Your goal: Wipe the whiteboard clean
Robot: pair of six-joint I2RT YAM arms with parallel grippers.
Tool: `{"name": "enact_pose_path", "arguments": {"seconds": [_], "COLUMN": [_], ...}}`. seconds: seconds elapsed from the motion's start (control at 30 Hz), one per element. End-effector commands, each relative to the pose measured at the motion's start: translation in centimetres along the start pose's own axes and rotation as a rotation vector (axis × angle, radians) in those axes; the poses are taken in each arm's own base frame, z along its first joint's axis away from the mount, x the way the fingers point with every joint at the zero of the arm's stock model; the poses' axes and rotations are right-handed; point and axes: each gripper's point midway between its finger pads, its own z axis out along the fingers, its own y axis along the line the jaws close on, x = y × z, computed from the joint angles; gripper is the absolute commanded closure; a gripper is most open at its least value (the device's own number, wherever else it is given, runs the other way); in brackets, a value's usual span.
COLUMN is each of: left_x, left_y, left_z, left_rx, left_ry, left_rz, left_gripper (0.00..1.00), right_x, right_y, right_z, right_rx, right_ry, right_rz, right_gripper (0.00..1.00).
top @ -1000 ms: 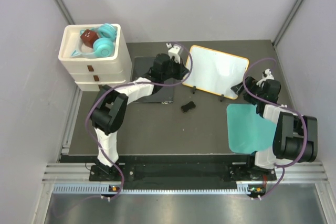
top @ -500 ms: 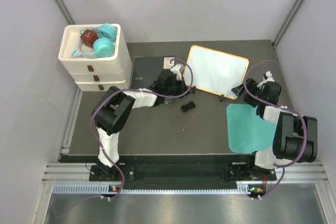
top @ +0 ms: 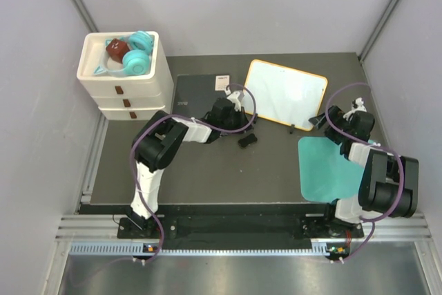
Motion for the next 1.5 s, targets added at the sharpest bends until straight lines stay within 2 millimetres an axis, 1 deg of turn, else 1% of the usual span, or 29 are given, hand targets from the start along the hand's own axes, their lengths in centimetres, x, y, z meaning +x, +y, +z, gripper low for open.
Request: {"name": "enact_pose_path", "arguments": {"seconds": [0.0,0.2,0.23,0.37,0.4,0.47,0.5,0.57,0.6,0.67,0.7,0.73,0.77,0.87,0.9,0.93,1.0,1.07,1.1,1.13,1.17,1.2,1.27,1.3,1.33,1.37,1.4,1.43,1.47], "left_x": [-2.1,-3.1,-2.7,-3.0,-3.6,-3.5,-4.2,-3.9,-4.7,-4.2,-5.1,-4.6,-4.5,-4.5,-4.0,-4.4,-4.0,-4.8,-4.1,-5.2,-5.5,-5.8,-6.8,-7.6,-7.8,-7.9,-9.1,-9.0,-8.9], "left_y": [-0.6,-0.1,0.4,1.0,0.7,1.3,1.0,1.7,1.3,1.7,1.3,1.6,1.5,1.3,1.4,0.8,0.5,-0.6,-0.7,-2.0,-2.5,-3.3,-4.5,-5.4,-6.0,-6.2,-7.3,-7.3,-7.0], "left_z": [1.3,2.7,3.0,3.6,3.8,4.2,4.4,4.9,5.2,5.7,6.1,6.5,6.7,6.7,6.5,6.0,5.3,4.3,3.8,3.0,2.4,1.3,0.1,-1.1,-1.7,-2.3,-3.6,-4.2,-4.7], "left_rx": [0.018,0.002,-0.010,-0.037,-0.033,-0.051,-0.050,-0.067,-0.062,-0.063,-0.051,-0.053,-0.046,-0.024,-0.017,-0.002,0.026,0.056,0.069,0.101,0.118,0.131,0.157,0.167,0.185,0.178,0.182,0.172,0.148], "left_ry": [-0.055,-0.066,-0.057,-0.052,-0.059,-0.046,-0.055,-0.036,-0.046,-0.015,-0.027,-0.011,0.001,-0.002,-0.008,-0.026,-0.041,-0.067,-0.057,-0.089,-0.101,-0.118,-0.156,-0.179,-0.179,-0.177,-0.204,-0.194,-0.194], "left_rz": [0.021,0.040,0.040,0.049,0.065,0.071,0.084,0.085,0.098,0.090,0.101,0.098,0.098,0.103,0.105,0.113,0.132,0.157,0.168,0.188,0.200,0.210,0.239,0.255,0.270,0.284,0.297,0.297,0.304], "left_gripper": [1.00,1.00,1.00,1.00,1.00,1.00,1.00,1.00,1.00,1.00,1.00,1.00,1.00,1.00,1.00,1.00,1.00,1.00,1.00,1.00,1.00,0.99,0.95,0.86,0.81,0.74,0.67,0.53,0.44], "right_x": [-1.8,-1.8,-1.8,-1.8,-1.8,-1.7,-1.7,-1.8,-1.7,-1.7,-1.7,-1.7,-1.7,-1.7,-1.7,-1.7,-1.5,-1.4,-1.5,-1.5,-1.6,-1.7,-2.0,-2.0,-2.2,-2.4,-2.9,-2.5,-2.8], "right_y": [0.9,1.0,1.0,0.9,0.9,0.9,0.9,1.0,0.9,1.0,0.9,0.9,0.9,0.9,1.1,1.3,1.6,2.0,2.2,2.3,2.5,2.7,2.9,3.2,3.5,3.4,4.2,4.2,4.3], "right_z": [-0.6,-0.6,-0.6,-0.5,-0.5,-0.5,-0.5,-0.5,-0.5,-0.5,-0.4,-0.4,-0.4,-0.5,-0.6,-0.6,-0.6,-0.8,-0.9,-1.0,-1.2,-1.6,-2.1,-2.8,-3.1,-3.5,-4.4,-4.9,-5.5], "right_rx": [-0.042,-0.051,-0.050,-0.050,-0.052,-0.051,-0.052,-0.054,-0.053,-0.056,-0.052,-0.049,-0.050,-0.054,-0.061,-0.070,-0.091,-0.109,-0.119,-0.122,-0.127,-0.126,-0.115,-0.106,-0.105,-0.088,-0.097,-0.082,-0.064], "right_ry": [-0.064,-0.063,-0.061,-0.061,-0.060,-0.057,-0.058,-0.058,-0.057,-0.052,-0.047,-0.044,-0.043,-0.046,-0.047,-0.042,-0.030,-0.027,-0.032,-0.033,-0.040,-0.042,-0.046,-0.047,-0.051,-0.060,-0.085,-0.065,-0.076], "right_rz": [-0.023,-0.021,-0.022,-0.020,-0.019,-0.018,-0.017,-0.019,-0.018,-0.022,-0.023,-0.023,-0.025,-0.028,-0.032,-0.040,-0.047,-0.049,-0.055,-0.055,-0.061,-0.065,-0.085,-0.089,-0.098,-0.110,-0.132,-0.129,-0.153], "right_gripper": [0.11,0.11,0.11,0.11,0.11,0.11,0.11,0.11,0.11,0.11,0.11,0.11,0.11,0.11,0.11,0.11,0.11,0.11,0.11,0.11,0.11,0.11,0.11,0.11,0.10,0.10,0.10,0.10,0.10]}}
